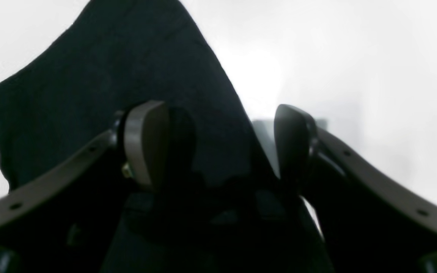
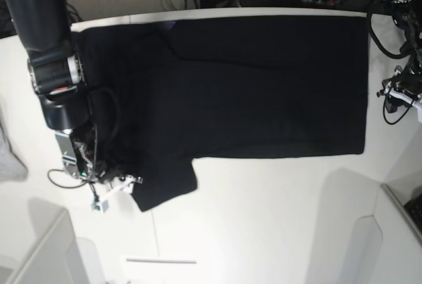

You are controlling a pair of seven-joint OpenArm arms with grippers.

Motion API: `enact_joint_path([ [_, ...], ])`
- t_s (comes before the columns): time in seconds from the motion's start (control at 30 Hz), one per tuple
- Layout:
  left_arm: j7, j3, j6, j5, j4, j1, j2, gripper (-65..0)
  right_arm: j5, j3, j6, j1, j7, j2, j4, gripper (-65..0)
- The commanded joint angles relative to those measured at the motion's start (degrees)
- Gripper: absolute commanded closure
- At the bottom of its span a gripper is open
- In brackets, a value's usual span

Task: Fold the T-shirt properly
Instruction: 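Move left gripper to the other hem corner and grasp both corners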

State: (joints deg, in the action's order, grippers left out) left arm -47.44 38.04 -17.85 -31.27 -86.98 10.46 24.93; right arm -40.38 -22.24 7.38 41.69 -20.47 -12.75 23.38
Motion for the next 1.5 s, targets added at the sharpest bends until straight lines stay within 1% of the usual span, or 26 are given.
enact_joint_path([
  [0.0, 1.0, 0.2, 0.1, -0.2, -0.8, -0.8, 1.2, -32.4, -0.3, 0.0, 0.0, 1.3, -1.1, 0.0, 0.2, -38.3],
  [0.17, 1.0, 0.2, 0.1, -0.2, 0.1, -2.1, 1.2, -32.4, -0.3, 0.0, 0.0, 1.3, -1.1, 0.0, 0.2, -21.8],
  [0.27, 0.9, 0.2, 0.1, -0.2, 3.6, -4.3, 1.4, -32.9, -0.3, 0.0, -0.1, 1.3, -1.1, 0.0, 0.1, -14.3],
  [0.3, 0.8, 0.2, 0.1, -0.2, 5.0, -5.1, 1.5, -35.1, -0.3, 0.0, -0.2, 1.3, -1.1, 0.0, 0.1, -11.3],
  [0.4, -0.2, 0.1, 0.1, -0.2, 9.1, -8.8, 1.5, -47.9, -0.3, 0.1, -0.2, 0.6, -1.2, 0.0, 0.1, 0.0],
  [0.47, -0.2, 0.1, 0.1, -0.1, 11.2, -10.7, 1.6, -53.2, -0.3, 0.3, -0.2, 0.5, -1.2, 0.0, 0.1, 0.0],
  [0.5, -0.2, 0.1, 0.1, -0.1, 11.9, -11.7, 1.6, -54.0, -0.3, 0.3, -0.2, 0.5, -1.2, 0.0, 0.1, 0.0],
  [0.6, -0.2, -0.4, 0.1, -0.1, 13.7, -14.5, 1.6, -54.1, -0.3, 0.1, -0.3, 0.5, -1.4, 0.0, 0.1, 0.0],
  [0.73, 0.4, -4.6, 0.2, 0.0, 18.0, -18.9, 1.7, -54.1, -0.3, 0.3, -0.3, 0.5, -1.4, 0.0, 0.1, 0.0],
  [0.87, 0.4, -7.0, 0.2, 0.0, 23.9, -23.2, 1.7, -54.1, -0.4, 0.3, -0.3, 0.4, -1.5, 0.0, 0.1, 0.0],
  [0.97, 2.2, -7.3, 0.2, 0.0, 27.7, -25.9, 1.7, -54.1, -0.4, 0.4, -0.3, -0.3, -1.5, 0.0, 0.1, 0.0],
  [1.03, 2.8, -7.4, 0.2, 2.5, 29.4, -27.6, 1.6, -54.1, -0.4, 0.4, -0.3, -0.5, -1.5, 0.0, 0.1, 0.0],
  [1.13, 3.1, -7.4, 0.0, 9.4, 32.3, -30.7, 1.2, -54.1, -0.4, 0.4, -0.3, -0.6, -1.5, 0.0, 0.1, 0.0],
  [1.2, 3.2, -7.4, 0.0, 12.7, 34.0, -32.7, 1.0, -54.1, -0.4, 0.4, -0.3, -0.6, -1.5, 0.0, 0.1, 0.0],
  [1.27, 3.2, -7.4, 0.0, 14.0, 35.2, -34.3, -0.1, -54.1, -0.4, 0.4, -0.3, -0.6, -1.5, 0.0, 0.1, 0.0],
  [1.33, 3.2, -8.0, 0.0, 14.0, 35.9, -35.5, -0.2, -54.0, -0.4, 0.4, -0.3, -0.6, -1.5, 0.0, 0.1, 0.0],
  [1.47, 3.3, -13.8, 0.0, 13.6, 35.9, -36.3, -0.4, -54.0, -0.5, 0.4, -0.3, -0.6, -1.5, 0.0, 0.1, 0.0],
])
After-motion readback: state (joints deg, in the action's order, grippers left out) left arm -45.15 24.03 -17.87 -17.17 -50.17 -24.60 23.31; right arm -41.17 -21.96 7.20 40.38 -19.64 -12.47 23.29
